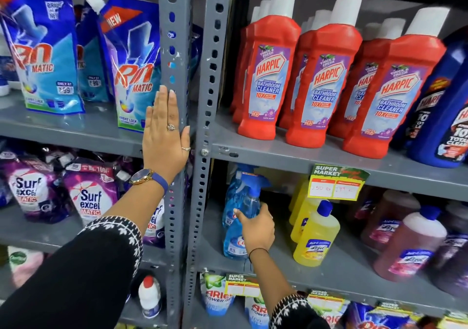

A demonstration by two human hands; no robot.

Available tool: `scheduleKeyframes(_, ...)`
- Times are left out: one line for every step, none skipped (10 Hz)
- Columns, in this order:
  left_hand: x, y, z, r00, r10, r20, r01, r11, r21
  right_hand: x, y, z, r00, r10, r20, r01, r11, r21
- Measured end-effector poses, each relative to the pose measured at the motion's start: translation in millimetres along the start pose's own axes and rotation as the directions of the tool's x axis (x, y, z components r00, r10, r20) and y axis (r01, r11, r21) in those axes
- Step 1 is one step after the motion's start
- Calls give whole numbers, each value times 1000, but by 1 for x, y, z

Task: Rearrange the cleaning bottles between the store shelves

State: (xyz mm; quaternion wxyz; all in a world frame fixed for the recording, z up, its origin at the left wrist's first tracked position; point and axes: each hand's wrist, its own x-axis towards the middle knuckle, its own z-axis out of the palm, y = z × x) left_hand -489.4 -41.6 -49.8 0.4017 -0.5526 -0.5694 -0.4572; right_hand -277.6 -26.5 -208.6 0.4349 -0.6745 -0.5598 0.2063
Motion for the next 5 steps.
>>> scheduleKeyframes(0,-1,1,1000,-4,-7,4,1000,0,-5,-7,12,999,-34,33,34,999,-2)
scheduleKeyframes(0,-1,2,1000,-6,-6,6,1000,3,-6,-9,17,998,-49,38,49,999,-18)
scheduleKeyframes(-3,1,-1,1000,-16,18,16,1000,8,-11,-9,13,995,-49,81,54,997,-54)
scheduleKeyframes(3,5,-6,999,-28,41,27,999,27,-15,-8,3,988,-86,128,93,995,-43)
scheduleKeyframes(-25,7,-18,984,-81,162,74,996,48,-23,12,-17,957,-256,134,274,950,-149)
